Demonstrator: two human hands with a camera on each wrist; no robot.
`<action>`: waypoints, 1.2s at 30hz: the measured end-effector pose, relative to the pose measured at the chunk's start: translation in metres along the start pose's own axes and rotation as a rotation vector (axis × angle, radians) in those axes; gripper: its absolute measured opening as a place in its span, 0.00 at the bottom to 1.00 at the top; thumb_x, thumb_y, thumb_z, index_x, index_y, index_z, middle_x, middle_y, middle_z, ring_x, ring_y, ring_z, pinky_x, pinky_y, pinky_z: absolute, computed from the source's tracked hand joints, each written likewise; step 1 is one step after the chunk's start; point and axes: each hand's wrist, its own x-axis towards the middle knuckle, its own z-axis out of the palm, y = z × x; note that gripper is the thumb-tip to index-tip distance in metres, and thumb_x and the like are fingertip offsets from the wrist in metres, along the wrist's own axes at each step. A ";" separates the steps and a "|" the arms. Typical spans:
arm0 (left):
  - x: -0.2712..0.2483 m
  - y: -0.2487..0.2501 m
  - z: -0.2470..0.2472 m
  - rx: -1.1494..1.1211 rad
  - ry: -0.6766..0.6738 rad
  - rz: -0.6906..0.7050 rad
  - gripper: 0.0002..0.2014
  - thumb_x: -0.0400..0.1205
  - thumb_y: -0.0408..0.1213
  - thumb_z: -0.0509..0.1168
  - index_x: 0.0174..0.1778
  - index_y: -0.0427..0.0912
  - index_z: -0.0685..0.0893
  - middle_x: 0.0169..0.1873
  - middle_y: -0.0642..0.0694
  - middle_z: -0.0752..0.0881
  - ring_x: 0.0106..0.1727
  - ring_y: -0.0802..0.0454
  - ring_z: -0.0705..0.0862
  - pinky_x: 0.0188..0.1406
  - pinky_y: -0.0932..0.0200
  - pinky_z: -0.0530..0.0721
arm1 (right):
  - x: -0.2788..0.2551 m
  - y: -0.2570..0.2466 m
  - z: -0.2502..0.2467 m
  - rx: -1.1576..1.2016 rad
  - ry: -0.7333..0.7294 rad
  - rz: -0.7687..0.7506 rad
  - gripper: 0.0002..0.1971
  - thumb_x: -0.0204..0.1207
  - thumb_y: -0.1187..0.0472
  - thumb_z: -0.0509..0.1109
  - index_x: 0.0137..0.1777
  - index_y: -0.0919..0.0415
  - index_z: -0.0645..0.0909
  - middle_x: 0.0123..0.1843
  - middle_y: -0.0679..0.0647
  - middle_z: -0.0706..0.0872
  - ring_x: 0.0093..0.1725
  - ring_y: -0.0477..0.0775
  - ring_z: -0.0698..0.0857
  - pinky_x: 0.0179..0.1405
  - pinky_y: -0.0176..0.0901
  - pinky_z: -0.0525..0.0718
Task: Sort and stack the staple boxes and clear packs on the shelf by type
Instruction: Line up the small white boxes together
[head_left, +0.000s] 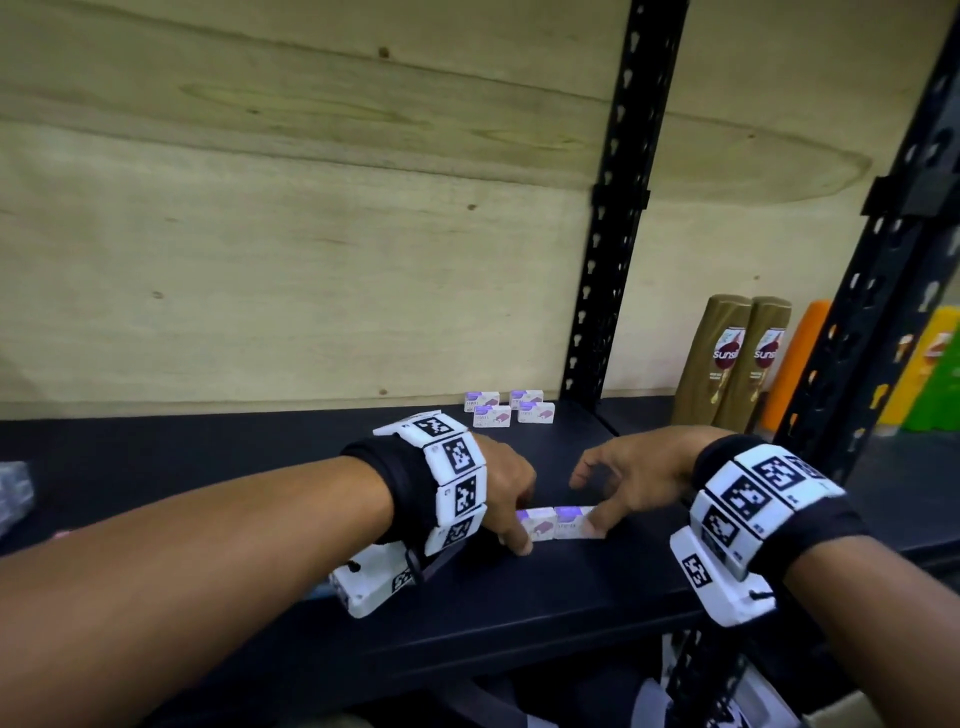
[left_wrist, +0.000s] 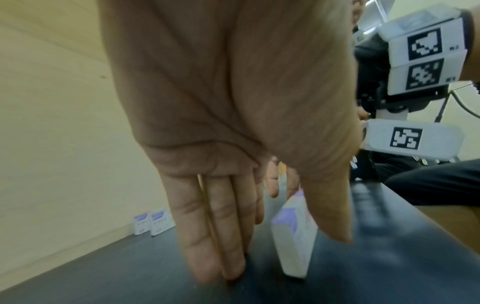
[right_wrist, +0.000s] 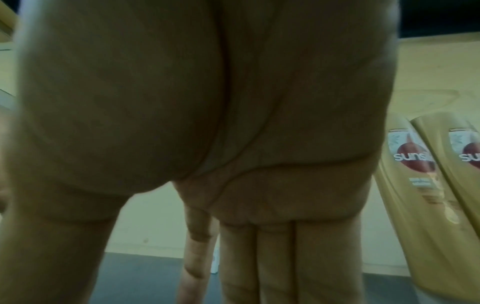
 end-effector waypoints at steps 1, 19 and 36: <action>0.002 -0.006 -0.002 -0.047 -0.014 0.010 0.26 0.76 0.60 0.69 0.65 0.48 0.81 0.55 0.49 0.87 0.55 0.49 0.85 0.55 0.52 0.83 | 0.004 0.001 -0.005 0.017 -0.007 -0.003 0.33 0.67 0.36 0.77 0.72 0.41 0.74 0.55 0.47 0.87 0.55 0.49 0.85 0.64 0.48 0.81; 0.109 -0.111 -0.035 0.042 0.258 -0.108 0.19 0.81 0.50 0.65 0.67 0.51 0.79 0.59 0.49 0.83 0.56 0.45 0.84 0.43 0.58 0.76 | 0.149 0.003 -0.088 -0.157 0.306 0.049 0.19 0.74 0.57 0.78 0.65 0.53 0.84 0.63 0.50 0.86 0.60 0.53 0.84 0.54 0.39 0.80; 0.094 -0.093 -0.023 0.194 0.142 -0.122 0.11 0.83 0.45 0.64 0.55 0.43 0.84 0.47 0.44 0.83 0.41 0.45 0.78 0.35 0.58 0.71 | 0.138 -0.009 -0.072 -0.225 0.178 0.053 0.14 0.78 0.55 0.74 0.59 0.62 0.85 0.41 0.52 0.82 0.41 0.53 0.80 0.34 0.40 0.77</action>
